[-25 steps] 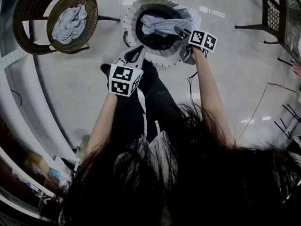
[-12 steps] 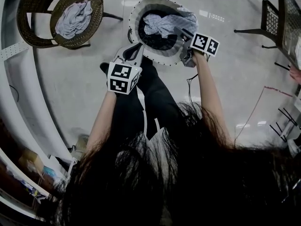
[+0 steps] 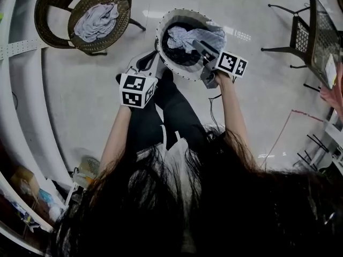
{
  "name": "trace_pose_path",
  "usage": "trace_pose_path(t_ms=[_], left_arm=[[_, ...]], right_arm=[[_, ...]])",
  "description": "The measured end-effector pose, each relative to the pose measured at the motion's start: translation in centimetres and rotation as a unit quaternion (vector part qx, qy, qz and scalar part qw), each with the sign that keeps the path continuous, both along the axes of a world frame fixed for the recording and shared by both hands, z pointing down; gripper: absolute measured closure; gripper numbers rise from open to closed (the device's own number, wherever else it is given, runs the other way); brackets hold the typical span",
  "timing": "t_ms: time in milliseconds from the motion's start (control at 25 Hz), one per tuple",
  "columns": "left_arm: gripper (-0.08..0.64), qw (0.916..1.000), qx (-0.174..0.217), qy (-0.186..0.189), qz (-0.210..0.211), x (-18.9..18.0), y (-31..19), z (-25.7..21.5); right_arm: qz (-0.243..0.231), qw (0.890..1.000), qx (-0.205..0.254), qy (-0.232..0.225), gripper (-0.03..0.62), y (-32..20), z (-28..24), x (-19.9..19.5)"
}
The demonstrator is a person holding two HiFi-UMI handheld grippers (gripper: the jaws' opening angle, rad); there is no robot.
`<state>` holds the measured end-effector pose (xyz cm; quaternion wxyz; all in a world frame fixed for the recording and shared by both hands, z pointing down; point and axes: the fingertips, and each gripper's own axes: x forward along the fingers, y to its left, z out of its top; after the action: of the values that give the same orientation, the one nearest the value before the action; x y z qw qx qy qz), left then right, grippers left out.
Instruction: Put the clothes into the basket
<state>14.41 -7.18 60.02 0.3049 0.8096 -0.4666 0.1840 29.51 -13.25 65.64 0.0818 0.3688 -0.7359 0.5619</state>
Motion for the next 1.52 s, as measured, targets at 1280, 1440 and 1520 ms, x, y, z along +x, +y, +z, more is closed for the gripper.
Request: trace_pose_path(t_ms=[1280, 1440, 1520], left_arm=[[0.538, 0.9867, 0.016, -0.015, -0.161, -34.5, 8.4, -6.1], [0.538, 0.9803, 0.022, -0.004, -0.196, -36.9, 8.5, -6.4], [0.537, 0.9766, 0.023, 0.002, -0.214, -37.7, 8.5, -6.4]], right_arm=[[-0.165, 0.981, 0.095, -0.027, 0.387, 3.1, -14.9, -37.2], [-0.197, 0.976, 0.093, -0.007, 0.390, 3.4, -13.7, -40.0], [-0.219, 0.971, 0.094, 0.012, 0.390, 3.3, -13.0, -41.0]])
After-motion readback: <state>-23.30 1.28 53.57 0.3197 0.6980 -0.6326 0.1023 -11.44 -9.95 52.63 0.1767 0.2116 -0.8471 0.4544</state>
